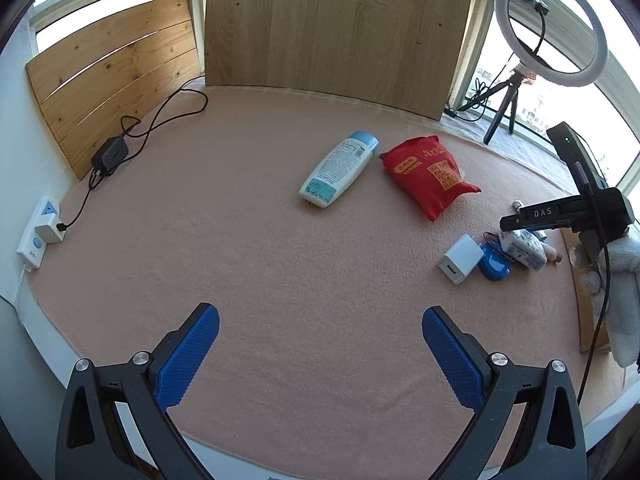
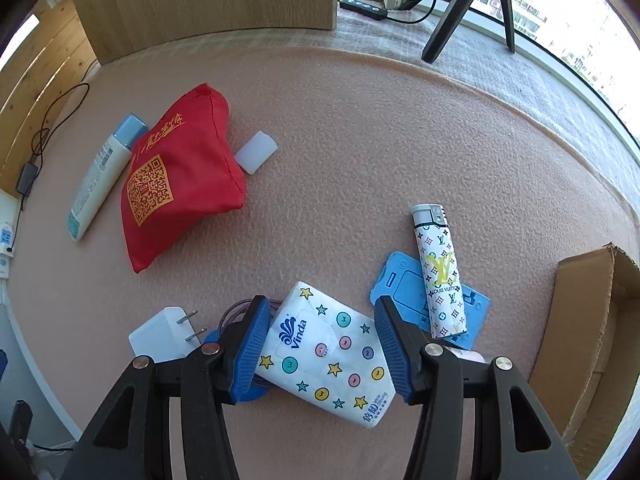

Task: Organize objects
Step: 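Close the right gripper on the Vinda tissue pack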

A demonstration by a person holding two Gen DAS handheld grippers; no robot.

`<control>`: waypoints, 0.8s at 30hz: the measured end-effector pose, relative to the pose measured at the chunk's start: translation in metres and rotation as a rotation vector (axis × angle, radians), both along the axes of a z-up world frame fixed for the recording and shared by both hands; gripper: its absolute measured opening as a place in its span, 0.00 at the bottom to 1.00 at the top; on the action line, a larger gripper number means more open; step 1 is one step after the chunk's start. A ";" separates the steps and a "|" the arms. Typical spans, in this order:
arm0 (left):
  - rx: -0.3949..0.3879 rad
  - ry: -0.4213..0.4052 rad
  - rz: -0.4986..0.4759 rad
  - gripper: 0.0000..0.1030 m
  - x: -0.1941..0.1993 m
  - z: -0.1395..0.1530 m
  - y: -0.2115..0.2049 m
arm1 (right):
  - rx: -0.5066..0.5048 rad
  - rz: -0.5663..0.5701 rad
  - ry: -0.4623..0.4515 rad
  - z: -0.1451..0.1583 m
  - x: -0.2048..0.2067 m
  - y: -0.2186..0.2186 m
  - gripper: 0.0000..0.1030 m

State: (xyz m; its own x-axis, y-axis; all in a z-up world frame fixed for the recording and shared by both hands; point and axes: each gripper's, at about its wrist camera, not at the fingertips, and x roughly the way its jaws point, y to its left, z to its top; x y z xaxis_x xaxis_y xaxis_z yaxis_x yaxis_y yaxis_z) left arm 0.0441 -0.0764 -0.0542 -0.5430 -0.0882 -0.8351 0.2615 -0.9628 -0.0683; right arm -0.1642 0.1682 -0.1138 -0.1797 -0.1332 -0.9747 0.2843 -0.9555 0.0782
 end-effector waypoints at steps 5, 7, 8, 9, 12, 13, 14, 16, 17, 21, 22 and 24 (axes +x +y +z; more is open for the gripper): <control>-0.003 -0.003 -0.046 1.00 -0.009 -0.001 0.014 | -0.082 -0.061 -0.055 -0.006 0.017 0.022 0.49; -0.003 -0.002 -0.062 1.00 -0.012 -0.001 0.018 | -0.107 -0.088 -0.077 -0.009 0.026 0.030 0.49; -0.004 -0.003 -0.069 1.00 -0.013 -0.001 0.020 | -0.123 -0.101 -0.083 -0.010 0.030 0.034 0.49; -0.004 -0.003 -0.075 1.00 -0.015 -0.001 0.022 | -0.140 -0.115 -0.090 -0.010 0.035 0.038 0.49; 0.000 -0.005 -0.089 1.00 -0.016 -0.002 0.026 | -0.201 -0.163 -0.096 -0.006 0.049 0.053 0.49; 0.000 -0.007 -0.094 1.00 -0.017 -0.003 0.027 | -0.221 -0.180 -0.096 -0.005 0.054 0.058 0.49; 0.000 -0.008 -0.100 1.00 -0.018 -0.004 0.029 | -0.241 -0.195 -0.098 -0.004 0.059 0.063 0.49; 0.002 -0.011 -0.109 1.00 -0.019 -0.005 0.031 | -0.264 -0.213 -0.105 -0.004 0.067 0.071 0.49; 0.003 -0.012 -0.115 1.00 -0.020 -0.006 0.033 | -0.271 -0.217 -0.110 -0.007 0.069 0.074 0.49; 0.008 -0.018 -0.142 0.99 -0.024 -0.010 0.041 | -0.287 -0.197 -0.113 -0.013 0.083 0.075 0.49; 0.012 -0.020 -0.152 0.99 -0.026 -0.011 0.044 | -0.277 -0.182 -0.107 -0.013 0.087 0.071 0.49; 0.021 -0.025 -0.174 0.98 -0.029 -0.014 0.050 | -0.259 -0.151 -0.094 -0.013 0.095 0.060 0.49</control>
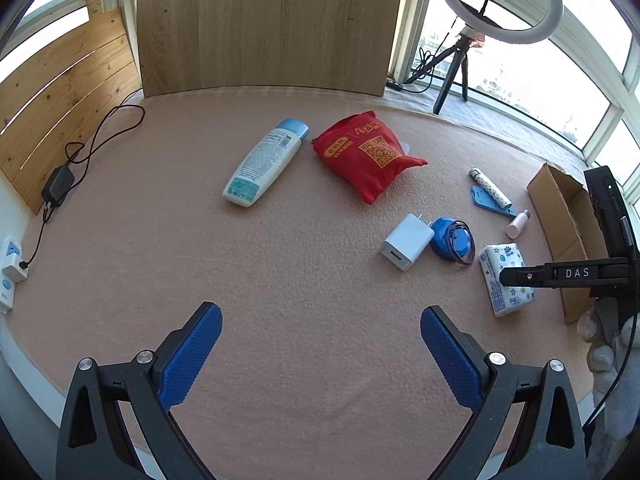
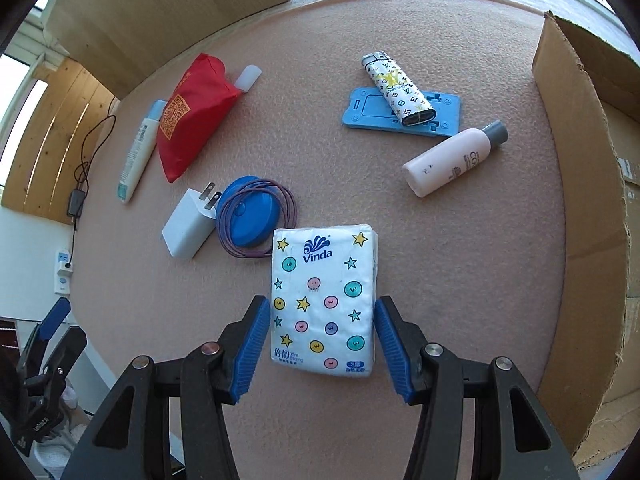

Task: Organize objects
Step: 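Close the right gripper on the Vinda tissue pack, then carry the tissue pack into the cardboard box and open the right gripper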

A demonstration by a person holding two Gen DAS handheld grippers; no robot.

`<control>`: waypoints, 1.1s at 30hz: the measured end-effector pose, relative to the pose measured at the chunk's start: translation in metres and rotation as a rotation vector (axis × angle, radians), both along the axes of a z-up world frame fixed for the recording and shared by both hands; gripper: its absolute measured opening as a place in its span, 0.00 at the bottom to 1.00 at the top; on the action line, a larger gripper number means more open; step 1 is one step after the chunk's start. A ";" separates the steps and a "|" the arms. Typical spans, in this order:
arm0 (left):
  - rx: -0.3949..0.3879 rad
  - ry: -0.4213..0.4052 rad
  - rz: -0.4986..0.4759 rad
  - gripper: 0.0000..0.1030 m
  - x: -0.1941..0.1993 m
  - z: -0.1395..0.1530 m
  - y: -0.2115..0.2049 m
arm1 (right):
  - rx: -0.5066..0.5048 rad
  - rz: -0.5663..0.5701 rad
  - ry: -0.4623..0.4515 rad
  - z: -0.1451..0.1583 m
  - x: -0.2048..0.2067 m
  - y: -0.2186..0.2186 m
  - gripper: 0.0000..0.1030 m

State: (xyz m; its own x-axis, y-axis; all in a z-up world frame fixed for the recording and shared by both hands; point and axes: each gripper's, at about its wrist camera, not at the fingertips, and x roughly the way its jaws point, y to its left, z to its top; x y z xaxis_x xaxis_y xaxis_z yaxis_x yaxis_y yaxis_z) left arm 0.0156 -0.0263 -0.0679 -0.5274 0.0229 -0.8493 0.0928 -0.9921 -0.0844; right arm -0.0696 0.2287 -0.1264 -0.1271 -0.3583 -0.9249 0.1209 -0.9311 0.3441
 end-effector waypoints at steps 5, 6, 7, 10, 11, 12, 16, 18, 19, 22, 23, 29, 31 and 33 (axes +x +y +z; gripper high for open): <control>0.039 -0.011 -0.096 0.97 -0.008 -0.007 0.024 | 0.017 0.018 0.044 0.002 0.004 -0.012 0.49; 0.048 -0.014 -0.123 0.97 -0.010 -0.009 0.030 | 0.013 0.003 0.050 0.004 0.004 -0.009 0.49; 0.057 -0.016 -0.147 0.97 -0.013 -0.011 0.036 | 0.005 -0.015 0.053 0.005 0.003 -0.005 0.49; 0.102 -0.030 -0.212 0.91 -0.023 -0.018 0.057 | -0.033 -0.066 0.042 0.006 0.000 0.010 0.52; 0.119 -0.038 -0.229 0.87 -0.027 -0.021 0.064 | -0.043 -0.080 0.034 0.005 -0.002 0.014 0.53; 0.135 -0.045 -0.248 0.84 -0.031 -0.024 0.072 | -0.052 -0.092 0.026 0.004 -0.003 0.017 0.53; 0.176 -0.077 -0.316 0.74 -0.047 -0.034 0.099 | -0.066 -0.103 0.027 0.005 -0.004 0.023 0.53; 0.187 -0.094 -0.343 0.69 -0.054 -0.038 0.111 | -0.066 -0.097 0.036 0.006 -0.005 0.022 0.53; 0.195 -0.103 -0.356 0.68 -0.057 -0.041 0.116 | -0.067 -0.094 0.037 0.006 -0.004 0.022 0.53; 0.233 -0.131 -0.393 0.59 -0.066 -0.047 0.130 | -0.079 -0.086 0.029 0.004 -0.006 0.021 0.53; 0.243 -0.142 -0.399 0.56 -0.069 -0.050 0.133 | -0.086 -0.083 0.023 0.002 -0.006 0.021 0.52; 0.277 -0.170 -0.411 0.50 -0.079 -0.060 0.143 | -0.103 -0.064 0.004 -0.005 -0.006 0.018 0.49; 0.290 -0.183 -0.413 0.45 -0.082 -0.064 0.145 | -0.104 -0.058 -0.006 -0.009 -0.006 0.017 0.45; 0.312 -0.196 -0.410 0.41 -0.083 -0.068 0.146 | -0.118 -0.057 -0.014 -0.011 -0.005 0.017 0.40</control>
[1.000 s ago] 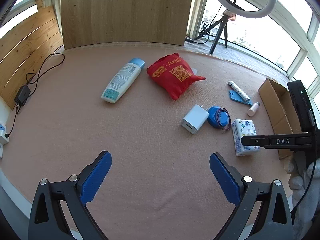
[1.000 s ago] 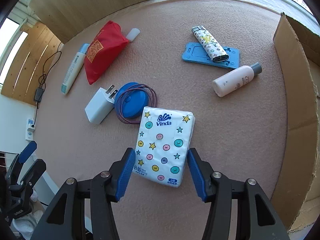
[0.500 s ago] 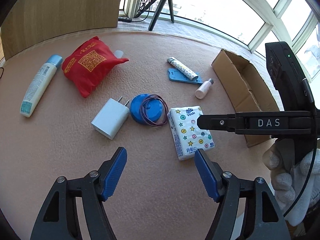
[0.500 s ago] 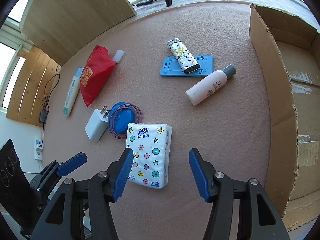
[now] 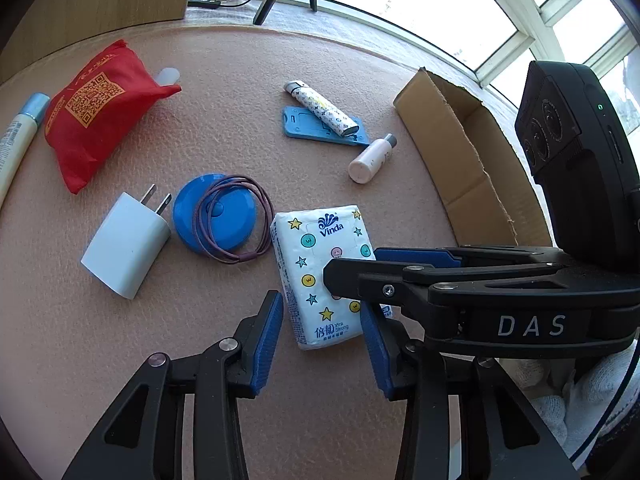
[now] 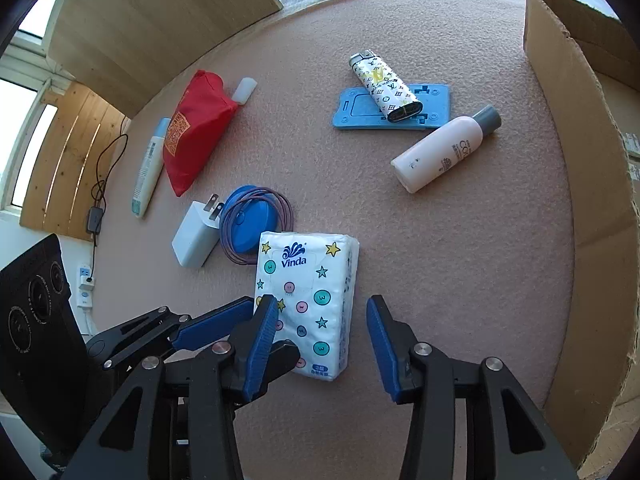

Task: Organize objects
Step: 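Carry the tissue pack into the cardboard box and open the right gripper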

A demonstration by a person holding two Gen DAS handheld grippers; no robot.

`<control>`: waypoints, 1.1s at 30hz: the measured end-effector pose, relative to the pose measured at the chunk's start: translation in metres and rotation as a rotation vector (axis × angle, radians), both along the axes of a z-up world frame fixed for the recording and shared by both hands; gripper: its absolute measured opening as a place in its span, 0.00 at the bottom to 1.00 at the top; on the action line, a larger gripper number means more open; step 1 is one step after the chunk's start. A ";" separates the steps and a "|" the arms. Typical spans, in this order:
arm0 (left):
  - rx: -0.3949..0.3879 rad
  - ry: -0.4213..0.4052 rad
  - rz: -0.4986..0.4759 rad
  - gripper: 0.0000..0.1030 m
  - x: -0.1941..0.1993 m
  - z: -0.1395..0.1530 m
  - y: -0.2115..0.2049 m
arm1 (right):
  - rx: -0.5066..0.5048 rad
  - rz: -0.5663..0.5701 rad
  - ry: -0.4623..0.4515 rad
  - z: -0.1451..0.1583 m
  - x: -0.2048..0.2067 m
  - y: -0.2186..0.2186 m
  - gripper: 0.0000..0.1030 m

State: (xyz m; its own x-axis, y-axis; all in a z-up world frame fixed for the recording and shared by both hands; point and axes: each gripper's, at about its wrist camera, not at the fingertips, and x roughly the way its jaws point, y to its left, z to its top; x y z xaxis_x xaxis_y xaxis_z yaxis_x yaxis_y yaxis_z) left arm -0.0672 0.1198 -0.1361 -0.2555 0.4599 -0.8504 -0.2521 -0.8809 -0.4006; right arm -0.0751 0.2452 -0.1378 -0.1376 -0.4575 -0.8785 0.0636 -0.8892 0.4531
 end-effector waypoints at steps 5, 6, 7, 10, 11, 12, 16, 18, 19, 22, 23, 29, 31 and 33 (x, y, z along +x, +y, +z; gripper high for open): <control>0.020 -0.004 0.010 0.38 0.000 -0.001 0.001 | -0.015 0.006 0.004 0.002 0.001 -0.002 0.33; 0.021 -0.005 0.013 0.38 0.000 -0.001 0.001 | -0.013 0.008 0.007 0.002 0.001 -0.003 0.33; 0.023 -0.005 0.017 0.38 0.000 0.000 0.001 | -0.012 0.009 0.009 0.003 0.001 -0.003 0.33; 0.027 -0.001 0.027 0.38 0.003 0.004 0.001 | -0.011 0.011 0.021 0.008 0.004 -0.003 0.33; 0.028 0.003 0.029 0.38 0.004 0.006 0.001 | -0.010 0.011 0.027 0.010 0.005 -0.002 0.33; 0.029 0.008 0.031 0.38 0.005 0.009 0.002 | -0.011 0.010 0.034 0.013 0.006 -0.001 0.33; 0.032 0.040 0.033 0.38 0.010 0.026 0.008 | -0.020 -0.002 0.070 0.029 0.011 0.008 0.33; 0.027 0.068 0.027 0.38 0.012 0.037 0.013 | -0.026 -0.015 0.091 0.039 0.013 0.015 0.33; 0.026 0.082 0.023 0.38 0.013 0.043 0.016 | -0.028 -0.022 0.103 0.044 0.015 0.018 0.33; 0.023 0.124 0.006 0.38 0.014 0.060 0.031 | -0.025 -0.041 0.143 0.061 0.019 0.033 0.33; 0.022 0.139 -0.003 0.38 0.015 0.066 0.036 | -0.023 -0.049 0.156 0.066 0.021 0.038 0.33; 0.038 0.196 -0.062 0.38 0.014 0.090 0.079 | -0.004 -0.112 0.215 0.091 0.031 0.079 0.33; 0.043 0.208 -0.087 0.38 0.015 0.095 0.097 | 0.002 -0.136 0.223 0.095 0.035 0.095 0.33; 0.050 0.213 -0.110 0.38 0.014 0.097 0.113 | 0.006 -0.160 0.226 0.097 0.038 0.110 0.33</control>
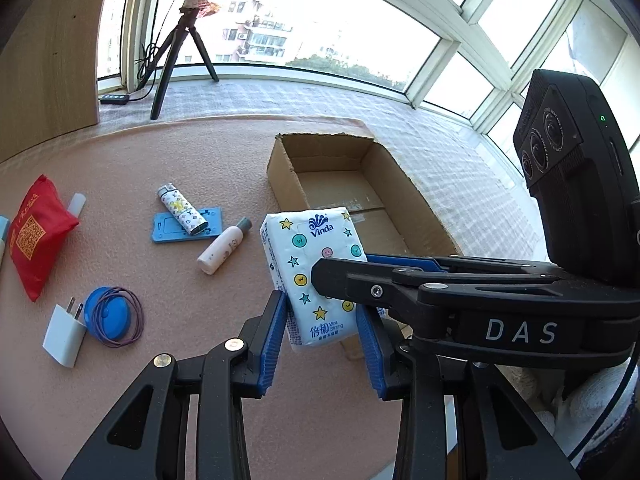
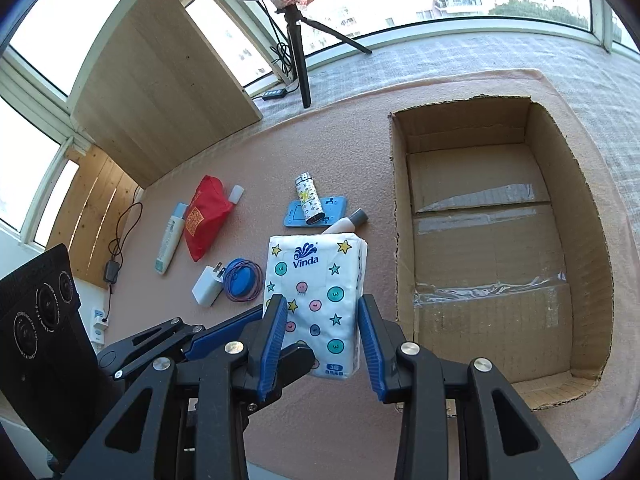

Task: Organize objects
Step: 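Carry the tissue pack into the cardboard box and open the right gripper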

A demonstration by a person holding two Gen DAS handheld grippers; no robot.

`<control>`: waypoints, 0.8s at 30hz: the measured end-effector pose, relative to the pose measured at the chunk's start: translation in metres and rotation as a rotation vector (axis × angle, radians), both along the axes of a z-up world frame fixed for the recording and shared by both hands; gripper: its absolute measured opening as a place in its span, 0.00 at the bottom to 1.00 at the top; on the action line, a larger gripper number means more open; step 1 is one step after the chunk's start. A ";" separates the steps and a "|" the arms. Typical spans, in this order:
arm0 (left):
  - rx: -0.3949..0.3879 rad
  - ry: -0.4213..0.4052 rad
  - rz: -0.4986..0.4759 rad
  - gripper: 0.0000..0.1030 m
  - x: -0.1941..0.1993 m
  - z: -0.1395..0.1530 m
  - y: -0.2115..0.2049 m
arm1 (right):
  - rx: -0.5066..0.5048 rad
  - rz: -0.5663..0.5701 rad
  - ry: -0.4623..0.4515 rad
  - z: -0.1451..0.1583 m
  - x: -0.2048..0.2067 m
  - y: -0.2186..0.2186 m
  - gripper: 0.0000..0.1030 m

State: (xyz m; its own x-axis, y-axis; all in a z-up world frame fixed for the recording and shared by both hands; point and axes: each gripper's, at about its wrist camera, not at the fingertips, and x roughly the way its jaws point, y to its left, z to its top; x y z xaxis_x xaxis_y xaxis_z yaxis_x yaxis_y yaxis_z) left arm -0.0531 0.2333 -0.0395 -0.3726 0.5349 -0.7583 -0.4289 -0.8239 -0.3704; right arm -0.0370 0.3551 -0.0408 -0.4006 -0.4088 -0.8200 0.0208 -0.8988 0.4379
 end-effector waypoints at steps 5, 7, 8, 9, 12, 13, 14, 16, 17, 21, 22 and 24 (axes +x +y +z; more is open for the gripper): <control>0.001 0.004 -0.054 0.38 0.002 -0.001 0.039 | 0.003 -0.056 -0.004 -0.001 0.007 0.035 0.33; 0.001 0.005 -0.070 0.38 0.003 -0.002 0.052 | 0.006 -0.072 -0.005 -0.002 0.010 0.046 0.33; 0.001 0.004 -0.076 0.38 0.003 -0.003 0.059 | 0.006 -0.080 -0.007 -0.003 0.011 0.050 0.33; 0.003 0.002 -0.081 0.38 0.003 -0.003 0.064 | 0.006 -0.087 -0.008 -0.003 0.013 0.055 0.33; 0.001 0.003 -0.097 0.38 0.005 -0.005 0.077 | 0.009 -0.103 -0.010 -0.004 0.015 0.066 0.33; 0.000 0.002 -0.101 0.38 0.005 -0.006 0.080 | 0.011 -0.107 -0.010 -0.005 0.016 0.068 0.33; 0.000 0.002 -0.105 0.38 0.005 -0.006 0.083 | 0.015 -0.110 -0.009 -0.005 0.017 0.070 0.33; -0.002 0.006 -0.111 0.38 0.006 -0.006 0.088 | 0.022 -0.113 -0.007 -0.005 0.019 0.073 0.33; -0.004 0.009 -0.113 0.38 0.007 -0.005 0.091 | 0.024 -0.115 -0.006 -0.005 0.019 0.074 0.33; -0.012 0.012 -0.121 0.38 0.007 -0.006 0.095 | 0.033 -0.122 -0.008 -0.006 0.020 0.078 0.33; -0.017 0.015 -0.121 0.38 0.008 -0.006 0.095 | 0.037 -0.126 -0.005 -0.006 0.021 0.079 0.33; -0.032 0.022 -0.112 0.39 0.009 -0.006 0.094 | 0.046 -0.143 0.001 -0.004 0.022 0.081 0.34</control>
